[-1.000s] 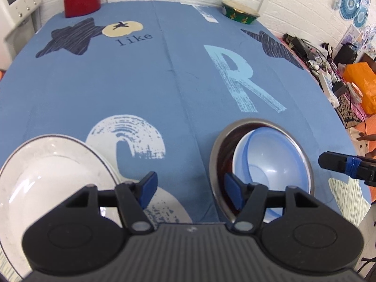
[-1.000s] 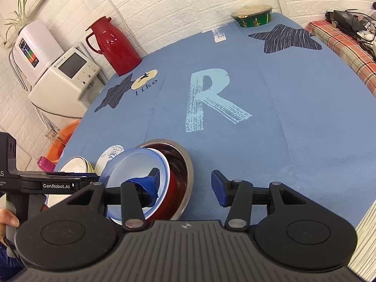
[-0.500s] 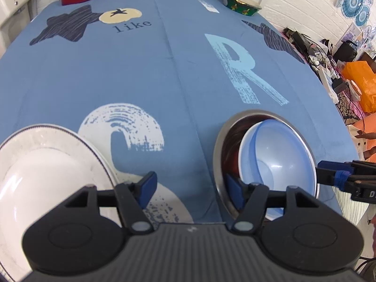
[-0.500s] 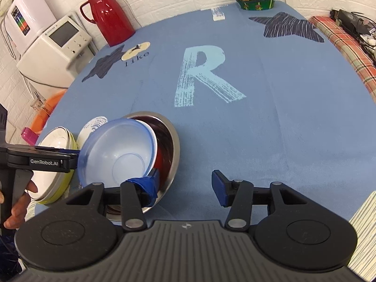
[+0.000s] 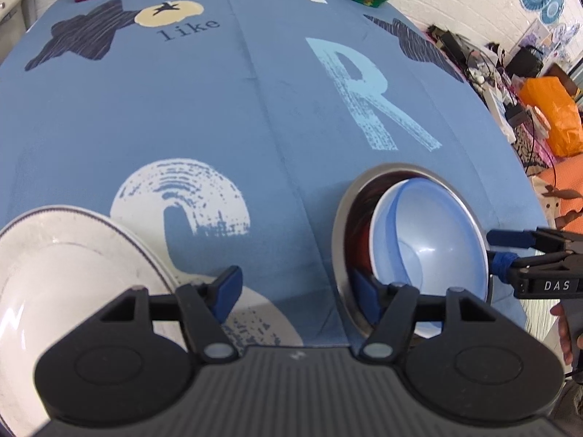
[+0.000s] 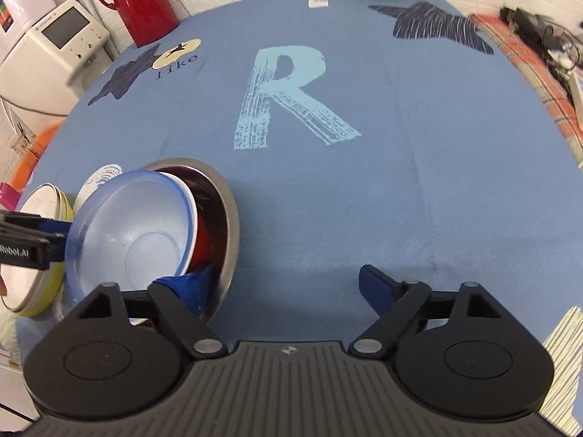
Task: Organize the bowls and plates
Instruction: 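Grasp the steel bowl rim with the left gripper while the right gripper grasps it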
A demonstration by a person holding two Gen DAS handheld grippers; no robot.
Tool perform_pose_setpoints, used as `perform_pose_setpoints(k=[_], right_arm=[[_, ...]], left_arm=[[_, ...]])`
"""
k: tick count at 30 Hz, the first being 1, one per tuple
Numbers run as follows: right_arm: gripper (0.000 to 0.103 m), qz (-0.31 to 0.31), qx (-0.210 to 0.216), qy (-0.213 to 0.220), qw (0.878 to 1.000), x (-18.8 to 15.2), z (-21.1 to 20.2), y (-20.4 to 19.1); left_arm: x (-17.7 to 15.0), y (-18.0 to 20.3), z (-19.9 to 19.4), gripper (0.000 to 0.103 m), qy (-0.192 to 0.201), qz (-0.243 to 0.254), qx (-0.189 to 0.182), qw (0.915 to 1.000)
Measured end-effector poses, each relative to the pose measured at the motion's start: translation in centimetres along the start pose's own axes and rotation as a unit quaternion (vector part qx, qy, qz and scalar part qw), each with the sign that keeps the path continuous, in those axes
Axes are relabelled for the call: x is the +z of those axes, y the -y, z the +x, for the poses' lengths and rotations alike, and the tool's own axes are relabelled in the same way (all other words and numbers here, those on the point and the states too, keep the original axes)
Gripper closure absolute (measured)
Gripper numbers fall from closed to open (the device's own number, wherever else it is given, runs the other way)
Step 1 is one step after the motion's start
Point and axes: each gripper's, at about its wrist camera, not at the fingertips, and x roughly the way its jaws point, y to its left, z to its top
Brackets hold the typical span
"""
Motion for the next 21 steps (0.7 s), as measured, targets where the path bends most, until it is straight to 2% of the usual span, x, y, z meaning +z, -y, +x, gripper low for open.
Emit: perform_pose_setpoints(k=[5, 15, 17, 20, 21], right_arm=[[0.027, 0.032, 0.001, -0.018, 0.999, 0.17, 0.28, 0.53], [0.022, 0.026, -0.005, -0.025, 0.999, 0.33, 0.56, 0.46], [0.025, 0.029, -0.016, -0.032, 0.999, 0.59, 0.53, 0.12], [0.031, 0.011, -0.012, -0.014, 1.0, 0.28, 0.18, -0.27], [0.039, 0.015, -0.002, -0.009, 1.0, 0.08, 0.13, -0.11]], left_arm=[[-0.77, 0.08, -0.3, 0.036, 0.024, -0.003, -0.001, 0.9997], [-0.85, 0.02, -0.37, 0.036, 0.029, -0.008, 0.001, 0.9996], [-0.88, 0.02, -0.35, 0.036, 0.029, -0.007, 0.001, 0.9995], [-0.95, 0.05, -0.4, 0.036, 0.031, -0.004, 0.0, 0.9995], [-0.98, 0.05, -0.44, 0.036, 0.032, -0.005, 0.0, 0.9995]])
